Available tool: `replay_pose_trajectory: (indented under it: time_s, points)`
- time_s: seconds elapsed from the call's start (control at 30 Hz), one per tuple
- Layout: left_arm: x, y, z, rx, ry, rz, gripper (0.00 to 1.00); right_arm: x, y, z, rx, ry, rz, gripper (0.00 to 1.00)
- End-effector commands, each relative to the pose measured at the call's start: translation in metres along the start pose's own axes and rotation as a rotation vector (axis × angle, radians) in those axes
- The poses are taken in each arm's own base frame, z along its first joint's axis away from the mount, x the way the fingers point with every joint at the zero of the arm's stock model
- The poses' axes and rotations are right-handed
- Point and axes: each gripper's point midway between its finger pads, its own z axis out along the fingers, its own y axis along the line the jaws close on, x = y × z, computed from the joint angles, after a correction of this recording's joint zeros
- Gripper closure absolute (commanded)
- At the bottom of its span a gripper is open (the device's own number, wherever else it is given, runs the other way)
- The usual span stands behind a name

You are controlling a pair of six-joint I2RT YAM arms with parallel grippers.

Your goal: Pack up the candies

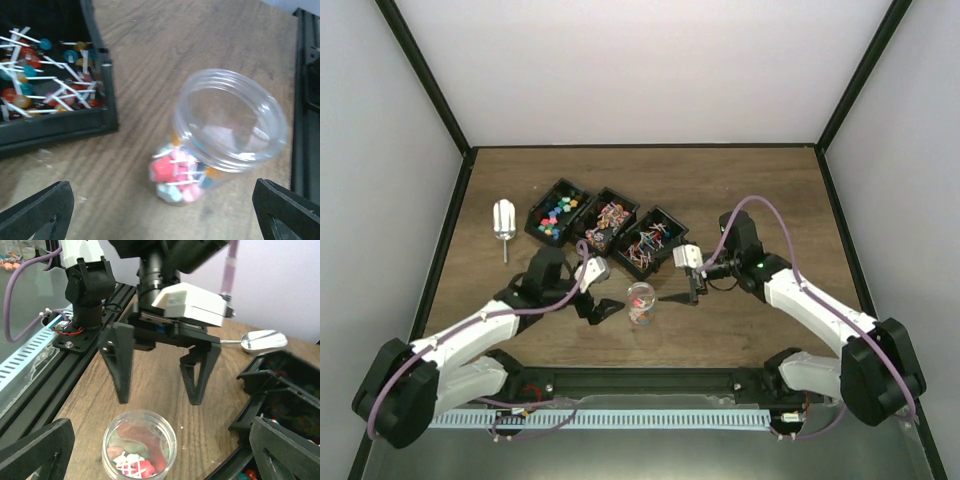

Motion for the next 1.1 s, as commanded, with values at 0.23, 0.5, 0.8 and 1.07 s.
replay_pose_trajectory:
  time_s: [0.23, 0.5, 0.8, 1.07]
  points:
    - [-0.001, -0.031, 0.015, -0.088, -0.155, 0.076, 0.00, 0.007, -0.011, 0.005, -0.104, 0.073, 0.048, 0.07]
    - [0.014, -0.037, 0.030, -0.029, -0.147, 0.146, 0.00, 0.003, -0.013, 0.006, -0.158, 0.080, 0.024, 0.14]
    - [0.010, -0.045, 0.053, 0.067, -0.191, 0.220, 0.28, 0.002, -0.011, -0.008, -0.121, 0.127, 0.049, 0.15]
    - [-0.002, -0.037, 0.081, 0.070, -0.240, 0.258, 0.40, 0.010, -0.008, -0.029, -0.080, 0.180, 0.071, 0.19]
